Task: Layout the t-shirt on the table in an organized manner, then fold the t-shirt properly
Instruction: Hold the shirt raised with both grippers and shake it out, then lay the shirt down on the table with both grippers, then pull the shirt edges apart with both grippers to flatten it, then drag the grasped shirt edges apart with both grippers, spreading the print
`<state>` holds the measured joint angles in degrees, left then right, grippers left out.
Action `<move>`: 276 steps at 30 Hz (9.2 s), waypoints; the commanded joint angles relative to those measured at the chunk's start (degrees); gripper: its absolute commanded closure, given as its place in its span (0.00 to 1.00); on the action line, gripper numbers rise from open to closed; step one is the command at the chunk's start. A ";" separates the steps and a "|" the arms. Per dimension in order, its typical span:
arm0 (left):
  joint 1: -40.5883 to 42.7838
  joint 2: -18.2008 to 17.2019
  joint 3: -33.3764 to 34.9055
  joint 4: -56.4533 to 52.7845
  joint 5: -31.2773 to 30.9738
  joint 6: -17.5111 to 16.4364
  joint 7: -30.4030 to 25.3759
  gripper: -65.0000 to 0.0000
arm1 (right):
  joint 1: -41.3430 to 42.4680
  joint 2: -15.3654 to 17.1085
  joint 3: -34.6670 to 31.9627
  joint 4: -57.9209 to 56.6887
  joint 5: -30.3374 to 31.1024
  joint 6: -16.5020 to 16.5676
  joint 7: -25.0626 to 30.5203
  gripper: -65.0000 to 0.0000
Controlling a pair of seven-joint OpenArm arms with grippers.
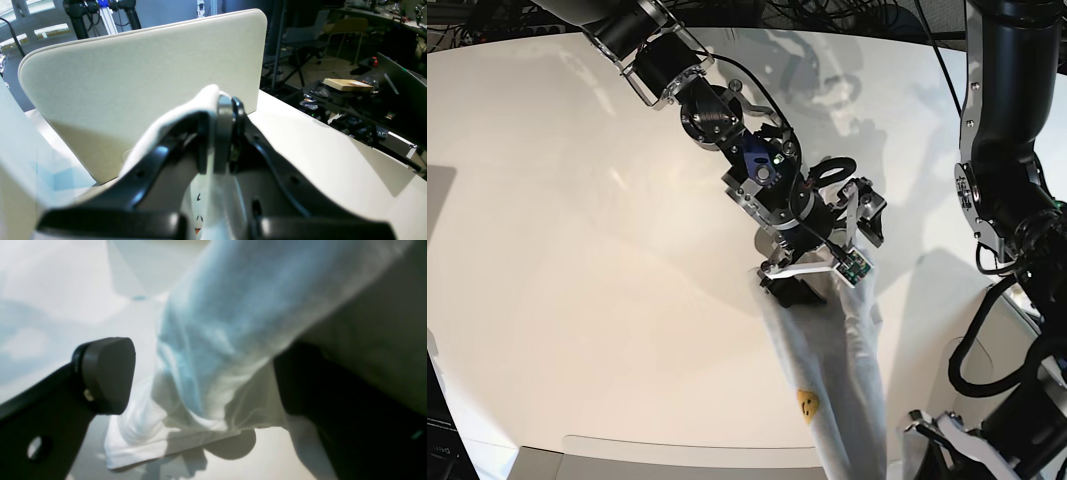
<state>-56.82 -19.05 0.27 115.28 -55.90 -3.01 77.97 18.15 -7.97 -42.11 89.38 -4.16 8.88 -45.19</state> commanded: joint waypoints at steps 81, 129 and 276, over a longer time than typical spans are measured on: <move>12.38 22.78 18.23 -8.69 15.86 0.06 -8.57 1.00 | -34.46 14.25 24.66 27.58 0.25 -20.45 25.80 1.00; 52.91 -7.28 7.07 -17.22 15.86 0.06 -14.81 0.99 | -26.11 4.49 33.27 19.41 11.59 -5.15 2.33 1.00; 54.22 -7.72 24.03 -41.22 38.80 0.59 -29.23 1.00 | -18.28 6.69 47.87 10.88 -30.34 -15.35 2.60 1.00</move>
<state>-5.37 -26.35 23.16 76.29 -17.50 -1.45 36.69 -0.38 -0.80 6.33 99.53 -34.24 -6.52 -43.59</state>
